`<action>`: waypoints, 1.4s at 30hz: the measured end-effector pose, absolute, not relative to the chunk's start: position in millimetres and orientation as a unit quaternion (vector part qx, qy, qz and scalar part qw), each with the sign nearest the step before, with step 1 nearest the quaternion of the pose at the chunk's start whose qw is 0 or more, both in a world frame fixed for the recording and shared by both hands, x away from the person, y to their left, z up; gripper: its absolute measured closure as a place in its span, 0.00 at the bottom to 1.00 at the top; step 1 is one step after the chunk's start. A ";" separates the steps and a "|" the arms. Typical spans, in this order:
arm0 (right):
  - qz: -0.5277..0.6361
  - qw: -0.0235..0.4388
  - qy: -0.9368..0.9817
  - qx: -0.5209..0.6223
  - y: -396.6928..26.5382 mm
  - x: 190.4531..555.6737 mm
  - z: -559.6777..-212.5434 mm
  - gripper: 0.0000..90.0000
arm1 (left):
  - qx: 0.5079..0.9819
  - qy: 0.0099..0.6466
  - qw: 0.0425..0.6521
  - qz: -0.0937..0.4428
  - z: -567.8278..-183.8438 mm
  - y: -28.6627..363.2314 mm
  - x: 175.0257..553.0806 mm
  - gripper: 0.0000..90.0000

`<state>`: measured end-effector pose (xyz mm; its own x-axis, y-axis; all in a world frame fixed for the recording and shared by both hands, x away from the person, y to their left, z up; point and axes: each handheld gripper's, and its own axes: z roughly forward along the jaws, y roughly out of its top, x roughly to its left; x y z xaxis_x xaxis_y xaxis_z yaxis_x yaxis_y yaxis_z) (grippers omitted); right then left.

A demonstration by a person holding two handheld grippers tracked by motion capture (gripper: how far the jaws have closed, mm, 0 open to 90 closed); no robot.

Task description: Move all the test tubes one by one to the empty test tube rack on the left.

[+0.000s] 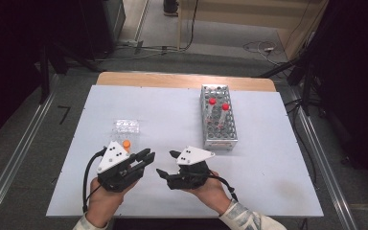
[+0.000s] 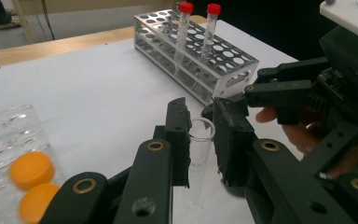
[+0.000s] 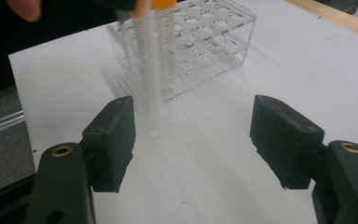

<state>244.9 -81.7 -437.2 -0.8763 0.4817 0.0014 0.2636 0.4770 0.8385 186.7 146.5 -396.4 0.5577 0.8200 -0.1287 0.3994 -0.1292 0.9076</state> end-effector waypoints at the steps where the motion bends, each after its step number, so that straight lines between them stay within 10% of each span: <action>1: 0.462 0.119 0.851 0.221 -83.8 245.2 -437.2 0.33 | 0.717 0.426 0.510 0.208 -395.5 150.3 185.0 0.85; 42: 0.457 0.140 0.836 0.268 -117.5 255.7 -436.0 0.35 | 0.657 0.500 0.480 0.298 -390.4 215.0 188.5 0.85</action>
